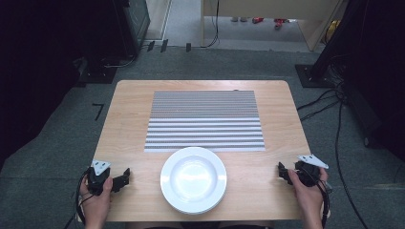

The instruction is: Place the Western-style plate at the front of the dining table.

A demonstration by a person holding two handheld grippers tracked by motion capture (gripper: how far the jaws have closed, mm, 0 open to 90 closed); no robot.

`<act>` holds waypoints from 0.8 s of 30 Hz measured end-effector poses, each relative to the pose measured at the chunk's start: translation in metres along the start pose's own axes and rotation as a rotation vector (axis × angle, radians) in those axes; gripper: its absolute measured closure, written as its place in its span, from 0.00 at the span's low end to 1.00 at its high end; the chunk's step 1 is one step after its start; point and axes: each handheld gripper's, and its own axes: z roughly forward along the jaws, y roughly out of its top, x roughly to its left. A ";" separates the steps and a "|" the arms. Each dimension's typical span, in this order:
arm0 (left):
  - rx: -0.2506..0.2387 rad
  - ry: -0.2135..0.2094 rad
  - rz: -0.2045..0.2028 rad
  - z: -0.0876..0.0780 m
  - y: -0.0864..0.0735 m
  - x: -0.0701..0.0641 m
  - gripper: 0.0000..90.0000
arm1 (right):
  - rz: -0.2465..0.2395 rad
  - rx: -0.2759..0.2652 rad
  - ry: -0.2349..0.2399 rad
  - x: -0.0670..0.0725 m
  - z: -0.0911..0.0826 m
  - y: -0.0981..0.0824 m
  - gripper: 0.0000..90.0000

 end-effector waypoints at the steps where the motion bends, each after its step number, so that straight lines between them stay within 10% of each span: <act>1: 0.003 0.000 0.001 0.000 0.000 0.000 0.14 | 0.002 0.001 0.000 0.000 0.000 0.000 0.13; 12: -0.029 -0.028 -0.066 -0.011 0.009 -0.009 0.12 | 0.012 -0.037 0.018 0.013 -0.008 0.006 0.14; 24: -0.118 -0.224 -0.079 -0.031 0.026 -0.063 0.12 | 0.044 -0.096 0.082 0.039 -0.018 0.013 0.14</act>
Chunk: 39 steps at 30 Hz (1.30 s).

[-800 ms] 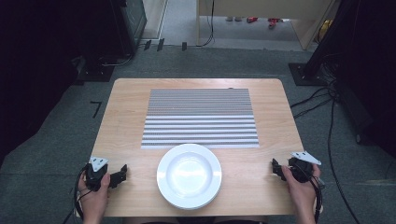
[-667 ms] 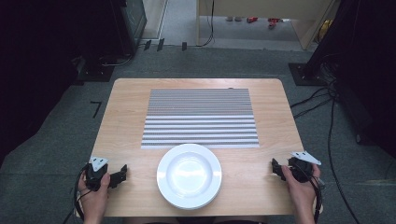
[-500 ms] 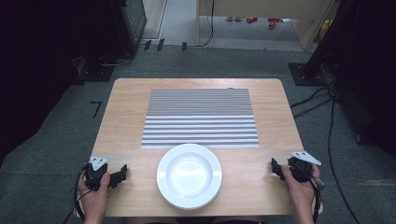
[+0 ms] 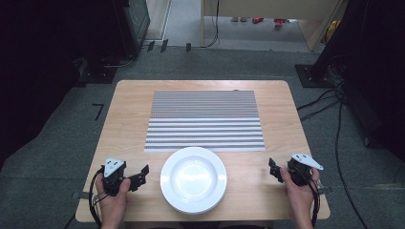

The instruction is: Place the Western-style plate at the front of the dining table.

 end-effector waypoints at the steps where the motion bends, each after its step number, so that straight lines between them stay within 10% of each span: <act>1: -0.001 -0.010 -0.001 0.000 0.000 -0.003 0.12 | -0.004 -0.002 0.008 0.003 0.000 0.000 0.14; 20: 0.019 -0.148 0.019 0.005 -0.005 -0.043 0.12 | -0.032 -0.021 0.212 0.070 -0.008 0.000 0.14; 39: 0.064 -0.161 0.062 0.016 -0.015 -0.063 0.25 | -0.072 -0.042 0.258 0.122 -0.013 -0.003 0.29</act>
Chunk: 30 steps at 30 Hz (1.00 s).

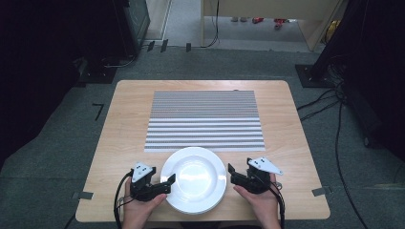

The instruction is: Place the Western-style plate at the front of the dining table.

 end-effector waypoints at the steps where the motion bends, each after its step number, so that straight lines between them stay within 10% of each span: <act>1: 0.003 -0.002 0.006 0.001 -0.001 -0.001 0.28 | -0.006 -0.001 0.005 0.003 0.000 0.000 0.31; 8: 0.011 0.010 0.030 0.002 -0.004 -0.004 0.52 | -0.002 -0.042 0.077 0.022 -0.002 -0.003 0.68; 30: -0.007 -0.008 -0.006 0.002 -0.008 0.002 0.59 | 0.165 0.040 0.201 0.015 0.006 -0.011 0.86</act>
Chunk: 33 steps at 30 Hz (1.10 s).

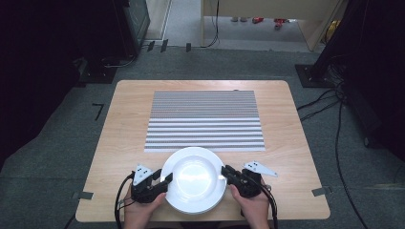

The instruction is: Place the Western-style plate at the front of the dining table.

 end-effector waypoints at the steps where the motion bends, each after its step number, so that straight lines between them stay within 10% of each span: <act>1: -0.002 -0.001 -0.004 0.000 0.000 0.000 0.60 | 0.002 -0.005 0.004 -0.001 0.000 0.000 0.87; 22: 0.007 -0.006 -0.043 0.003 -0.003 0.001 0.58 | 0.217 -0.043 0.110 -0.010 0.002 0.000 0.89; 33: 0.018 -0.012 -0.044 0.006 -0.004 0.001 0.56 | 0.251 -0.024 0.140 -0.011 0.008 -0.003 0.87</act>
